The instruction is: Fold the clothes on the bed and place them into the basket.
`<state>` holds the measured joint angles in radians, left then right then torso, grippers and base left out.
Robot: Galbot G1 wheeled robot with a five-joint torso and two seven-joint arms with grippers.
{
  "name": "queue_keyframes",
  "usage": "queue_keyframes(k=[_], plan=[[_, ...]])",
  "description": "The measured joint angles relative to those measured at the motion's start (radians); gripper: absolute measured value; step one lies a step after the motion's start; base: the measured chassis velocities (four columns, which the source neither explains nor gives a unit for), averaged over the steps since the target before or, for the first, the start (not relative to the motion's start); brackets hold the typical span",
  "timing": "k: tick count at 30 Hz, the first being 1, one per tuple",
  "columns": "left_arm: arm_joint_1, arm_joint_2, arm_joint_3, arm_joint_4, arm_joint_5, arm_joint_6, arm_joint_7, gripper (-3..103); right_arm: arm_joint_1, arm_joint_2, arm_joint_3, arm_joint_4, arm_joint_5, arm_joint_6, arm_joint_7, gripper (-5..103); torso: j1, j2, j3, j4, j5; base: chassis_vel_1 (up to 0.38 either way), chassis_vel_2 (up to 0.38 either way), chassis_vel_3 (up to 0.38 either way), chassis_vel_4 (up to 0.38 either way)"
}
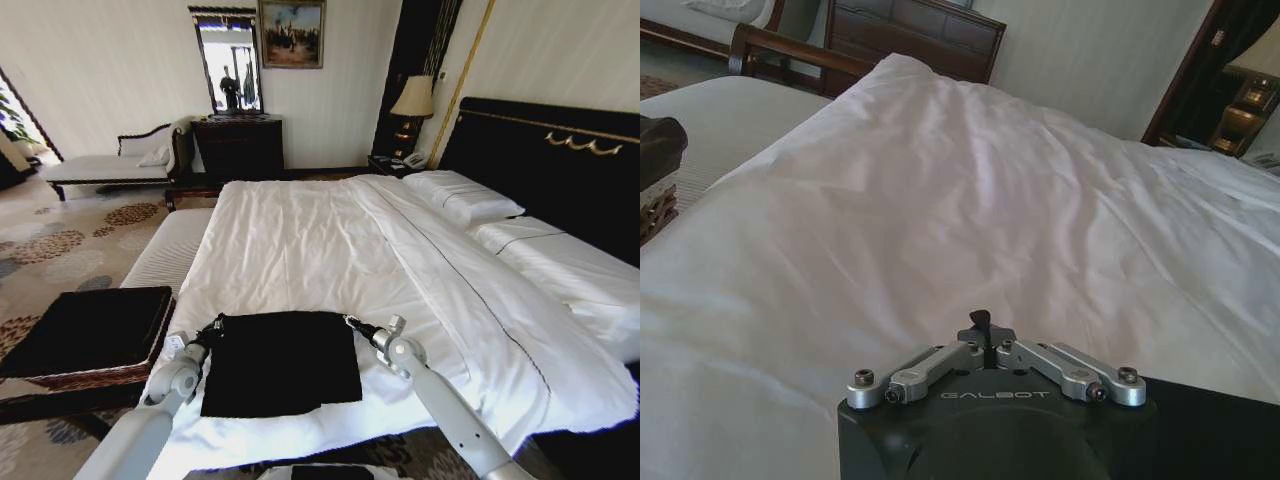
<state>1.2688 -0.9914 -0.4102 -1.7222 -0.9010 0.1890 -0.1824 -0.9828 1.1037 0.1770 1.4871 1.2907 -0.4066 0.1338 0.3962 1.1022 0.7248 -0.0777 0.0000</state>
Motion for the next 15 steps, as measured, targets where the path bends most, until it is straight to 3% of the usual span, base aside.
queue_keyframes(k=[1,6,15], plan=[[0.000,0.000,0.000,-0.001,0.000,0.000,0.000,0,0.000,0.000,0.000,0.000,-0.001,0.001,-0.001,27,0.000,0.000,0.000,0.0000,0.0000,0.000,0.000,0.000,0.000],[0.000,0.001,0.000,-0.009,-0.004,0.000,0.000,0,0.000,-0.002,-0.002,0.011,-0.006,0.009,-0.006,5,0.000,0.000,0.000,-0.0001,0.0001,0.000,0.000,0.000,0.000],[0.022,0.000,-0.024,-0.078,-0.003,0.001,-0.010,0,-0.022,-0.039,0.007,0.114,-0.088,0.062,-0.019,1,0.000,0.000,0.000,-0.0002,0.0001,0.000,0.000,0.000,0.000]])
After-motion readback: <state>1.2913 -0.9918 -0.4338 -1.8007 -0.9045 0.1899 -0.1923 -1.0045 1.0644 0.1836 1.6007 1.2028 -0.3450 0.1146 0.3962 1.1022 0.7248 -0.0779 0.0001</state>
